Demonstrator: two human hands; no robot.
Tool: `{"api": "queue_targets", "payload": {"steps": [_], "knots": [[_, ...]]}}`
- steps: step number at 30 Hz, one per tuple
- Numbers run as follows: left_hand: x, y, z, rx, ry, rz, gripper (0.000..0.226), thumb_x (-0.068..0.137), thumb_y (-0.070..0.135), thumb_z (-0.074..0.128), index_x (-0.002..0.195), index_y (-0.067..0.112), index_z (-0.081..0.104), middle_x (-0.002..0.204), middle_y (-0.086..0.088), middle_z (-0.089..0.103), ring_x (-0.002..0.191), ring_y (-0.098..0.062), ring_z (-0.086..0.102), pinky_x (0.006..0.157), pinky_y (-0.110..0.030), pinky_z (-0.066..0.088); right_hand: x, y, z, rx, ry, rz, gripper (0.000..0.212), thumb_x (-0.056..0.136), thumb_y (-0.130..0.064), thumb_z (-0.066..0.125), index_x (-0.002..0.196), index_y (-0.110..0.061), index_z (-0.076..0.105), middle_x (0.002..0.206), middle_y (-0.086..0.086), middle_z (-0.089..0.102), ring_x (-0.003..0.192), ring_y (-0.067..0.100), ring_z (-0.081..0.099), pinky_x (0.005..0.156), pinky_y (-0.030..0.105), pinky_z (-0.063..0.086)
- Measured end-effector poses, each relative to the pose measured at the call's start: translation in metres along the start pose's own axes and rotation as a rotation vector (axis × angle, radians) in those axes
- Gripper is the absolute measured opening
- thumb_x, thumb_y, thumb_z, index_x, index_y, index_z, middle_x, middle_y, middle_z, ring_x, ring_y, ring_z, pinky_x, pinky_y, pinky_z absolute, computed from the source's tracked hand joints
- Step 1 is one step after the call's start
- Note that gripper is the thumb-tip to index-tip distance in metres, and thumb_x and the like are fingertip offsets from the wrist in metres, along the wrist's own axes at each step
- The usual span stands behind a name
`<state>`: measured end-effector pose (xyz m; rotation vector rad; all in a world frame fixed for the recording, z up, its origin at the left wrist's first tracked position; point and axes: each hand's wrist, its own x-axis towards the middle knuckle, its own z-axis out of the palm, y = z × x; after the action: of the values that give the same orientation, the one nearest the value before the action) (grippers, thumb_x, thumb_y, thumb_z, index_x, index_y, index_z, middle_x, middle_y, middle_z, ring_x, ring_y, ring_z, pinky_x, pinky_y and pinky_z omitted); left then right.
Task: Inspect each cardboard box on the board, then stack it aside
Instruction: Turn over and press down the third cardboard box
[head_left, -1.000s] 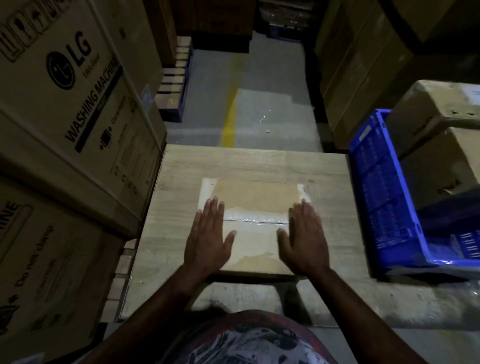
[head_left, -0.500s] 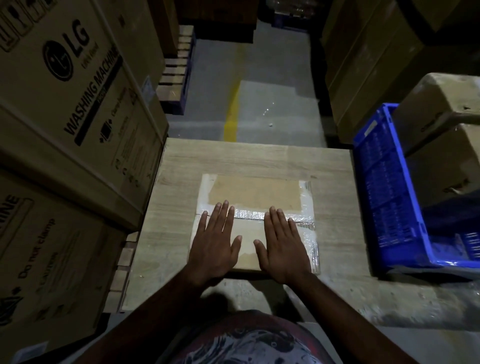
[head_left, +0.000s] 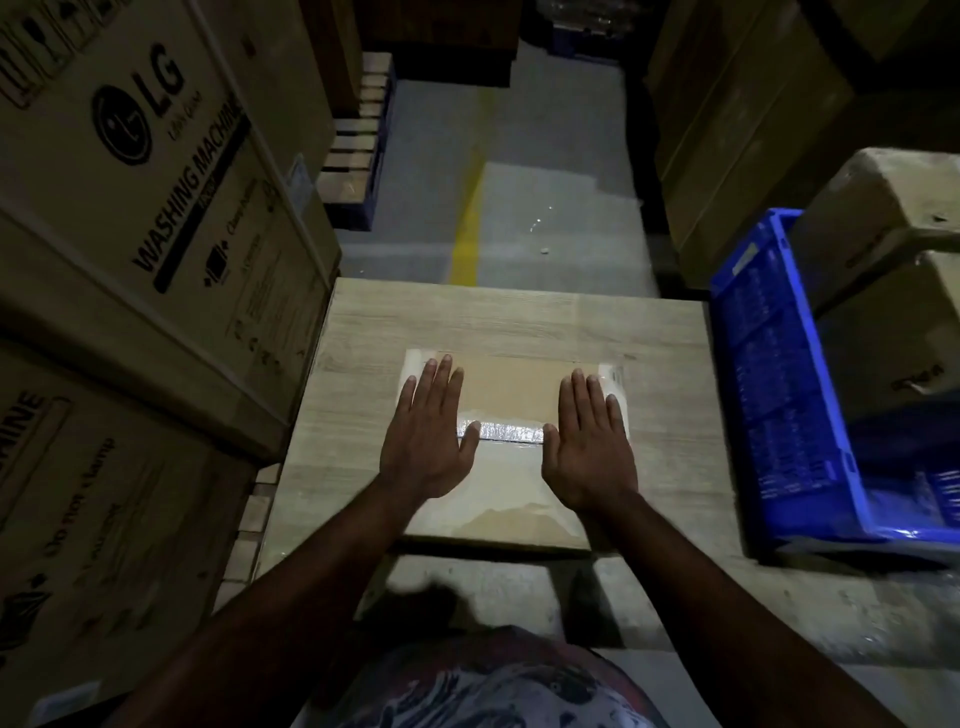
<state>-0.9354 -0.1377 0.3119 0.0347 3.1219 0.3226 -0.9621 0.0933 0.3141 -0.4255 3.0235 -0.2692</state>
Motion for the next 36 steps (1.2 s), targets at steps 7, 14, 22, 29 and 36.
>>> {"api": "queue_targets", "payload": {"steps": [7, 14, 22, 29, 36], "knots": [[0.012, -0.001, -0.015, -0.035, 0.071, -0.065, 0.060, 0.096, 0.043, 0.043, 0.149, 0.016, 0.037, 0.163, -0.003, 0.026, 0.147, -0.022, 0.026, 0.117, -0.042, 0.023, 0.021, 0.012, -0.020, 0.069, 0.118, -0.041, 0.051, 0.096, -0.037, 0.046, 0.137, -0.007, 0.049, 0.145, 0.015, 0.047, 0.133, 0.036, 0.043, 0.110, 0.048, 0.033], [0.033, -0.007, -0.007, 0.041, 0.029, -0.140, 0.064, 0.098, 0.044, 0.034, 0.156, 0.017, 0.025, 0.166, -0.006, 0.017, 0.151, -0.026, 0.018, 0.117, -0.048, 0.025, 0.038, 0.037, -0.009, 0.078, 0.037, 0.017, 0.066, 0.103, -0.046, 0.032, 0.158, -0.011, 0.023, 0.167, 0.011, 0.014, 0.155, 0.031, 0.007, 0.123, 0.050, 0.014], [0.032, -0.005, -0.005, 0.009, 0.081, -0.170, 0.063, 0.098, 0.042, 0.038, 0.155, 0.018, 0.026, 0.165, -0.004, 0.019, 0.153, -0.021, 0.013, 0.117, -0.044, 0.025, 0.039, 0.041, -0.007, 0.227, 0.075, 0.031, 0.065, 0.101, -0.043, 0.042, 0.155, -0.011, 0.029, 0.165, 0.018, 0.018, 0.154, 0.034, 0.010, 0.121, 0.051, 0.023], [0.031, -0.007, -0.001, -0.062, 0.079, -0.244, 0.067, 0.098, 0.046, 0.039, 0.157, 0.020, 0.021, 0.167, -0.001, 0.012, 0.154, -0.018, 0.007, 0.114, -0.046, 0.033, 0.034, 0.038, -0.013, 0.385, 0.022, 0.193, 0.074, 0.100, -0.047, 0.044, 0.158, -0.013, 0.012, 0.167, 0.013, 0.005, 0.151, 0.036, 0.016, 0.106, 0.052, 0.040], [0.031, -0.007, -0.003, -0.097, 0.114, -0.222, 0.065, 0.099, 0.045, 0.039, 0.156, 0.019, 0.023, 0.166, -0.002, 0.014, 0.154, -0.018, 0.007, 0.116, -0.046, 0.033, 0.034, 0.035, -0.014, 0.400, 0.049, 0.232, 0.071, 0.101, -0.045, 0.044, 0.157, -0.014, 0.015, 0.166, 0.008, 0.010, 0.141, 0.037, 0.036, 0.101, 0.050, 0.043]]}}
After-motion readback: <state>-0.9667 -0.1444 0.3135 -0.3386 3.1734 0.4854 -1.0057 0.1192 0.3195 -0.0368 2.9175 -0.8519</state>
